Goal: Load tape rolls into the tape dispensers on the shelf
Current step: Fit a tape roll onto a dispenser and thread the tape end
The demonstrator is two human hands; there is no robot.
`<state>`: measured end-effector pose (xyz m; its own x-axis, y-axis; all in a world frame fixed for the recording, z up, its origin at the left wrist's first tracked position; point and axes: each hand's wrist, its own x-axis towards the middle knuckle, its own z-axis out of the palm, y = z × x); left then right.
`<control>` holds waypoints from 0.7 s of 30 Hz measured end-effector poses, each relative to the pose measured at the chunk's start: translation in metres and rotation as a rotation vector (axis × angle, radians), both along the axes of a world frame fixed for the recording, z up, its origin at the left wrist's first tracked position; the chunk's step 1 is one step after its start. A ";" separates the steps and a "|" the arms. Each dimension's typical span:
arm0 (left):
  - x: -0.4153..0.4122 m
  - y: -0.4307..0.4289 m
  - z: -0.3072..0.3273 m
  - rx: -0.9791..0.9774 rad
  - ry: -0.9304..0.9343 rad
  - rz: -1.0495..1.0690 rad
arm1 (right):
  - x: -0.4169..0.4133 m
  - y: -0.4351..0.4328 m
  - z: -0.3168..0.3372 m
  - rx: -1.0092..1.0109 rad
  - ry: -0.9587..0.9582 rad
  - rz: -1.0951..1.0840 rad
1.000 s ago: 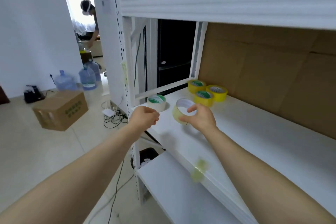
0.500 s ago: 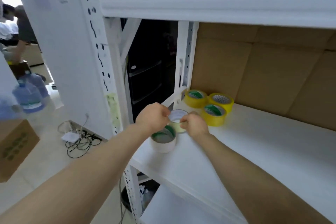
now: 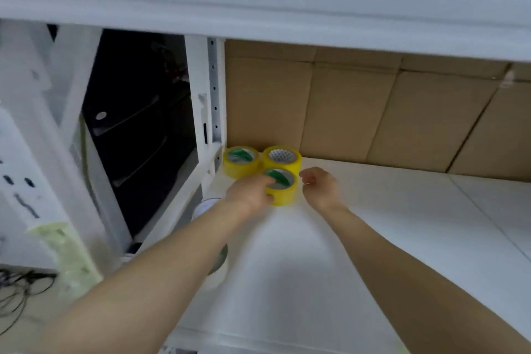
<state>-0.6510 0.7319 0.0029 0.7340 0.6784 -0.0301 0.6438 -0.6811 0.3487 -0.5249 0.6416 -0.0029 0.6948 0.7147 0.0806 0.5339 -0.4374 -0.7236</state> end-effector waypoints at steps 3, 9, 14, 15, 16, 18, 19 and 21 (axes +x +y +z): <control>0.036 0.013 -0.015 0.021 0.059 -0.035 | 0.026 -0.006 -0.002 -0.002 0.042 -0.007; 0.081 0.031 -0.040 0.067 0.278 0.020 | 0.061 -0.016 -0.009 0.054 0.087 0.008; 0.091 0.024 -0.037 -0.106 -0.133 0.106 | 0.067 -0.031 -0.012 0.130 0.302 -0.057; 0.092 0.018 -0.028 -0.293 -0.352 0.149 | 0.065 -0.036 -0.010 0.175 0.360 -0.092; 0.092 0.010 -0.018 -0.505 -0.540 0.200 | 0.062 -0.042 -0.008 0.229 0.422 -0.129; 0.093 -0.006 -0.001 -0.900 -0.724 0.272 | 0.056 -0.056 -0.002 0.345 0.547 -0.207; 0.093 -0.017 0.005 -1.034 -0.745 0.255 | 0.053 -0.065 0.001 0.397 0.601 -0.243; 0.094 -0.041 0.012 -1.151 -0.727 0.180 | 0.046 -0.086 0.007 0.484 0.653 -0.299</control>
<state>-0.5574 0.6911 0.0147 0.7320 0.6186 -0.2856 0.1230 0.2923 0.9484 -0.4794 0.5560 0.0037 0.8613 0.4848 -0.1524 -0.1421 -0.0581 -0.9881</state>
